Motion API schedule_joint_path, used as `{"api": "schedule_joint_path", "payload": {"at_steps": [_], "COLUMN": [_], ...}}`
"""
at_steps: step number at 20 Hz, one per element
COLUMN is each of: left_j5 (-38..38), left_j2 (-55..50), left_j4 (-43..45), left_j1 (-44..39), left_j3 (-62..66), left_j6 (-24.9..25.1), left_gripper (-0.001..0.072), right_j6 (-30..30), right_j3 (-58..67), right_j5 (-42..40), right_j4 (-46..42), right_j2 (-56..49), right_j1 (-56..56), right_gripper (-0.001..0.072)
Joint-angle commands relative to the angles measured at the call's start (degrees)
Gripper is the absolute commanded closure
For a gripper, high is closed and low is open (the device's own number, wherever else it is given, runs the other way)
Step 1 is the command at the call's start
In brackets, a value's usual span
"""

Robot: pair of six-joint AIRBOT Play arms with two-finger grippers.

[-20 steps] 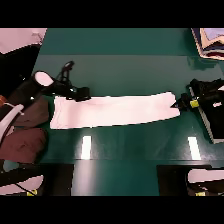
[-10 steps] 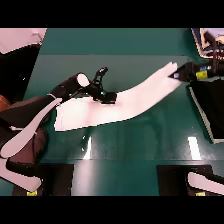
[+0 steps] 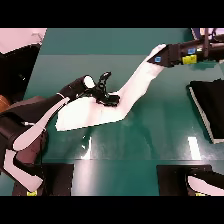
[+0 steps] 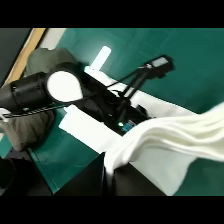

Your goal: Fold the shirts.

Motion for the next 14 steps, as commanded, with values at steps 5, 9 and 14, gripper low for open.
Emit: {"api": "schedule_joint_path", "payload": {"at_steps": [5,9,14], "left_j5": [-5.57,-9.07,-9.35], "left_j2": [7.74,20.79,34.34], "left_j4": [4.63,14.38,18.45], "left_j1": [7.65,20.35,34.32], "left_j3": [4.76,6.71,7.21], "left_j6": [0.42,0.42,0.42], "left_gripper": [0.0683,0.0682,0.0682], "right_j6": [-1.81,-7.04,-7.80], "right_j3": [0.68,1.88,16.00], "right_j5": [-7.41,-16.04,-21.35], "right_j4": [4.48,10.56,10.01], "right_j2": [-4.04,-11.28,-30.29], "right_j1": [11.98,22.88,35.08], "right_gripper": [0.0696,0.0695,0.0400]}}
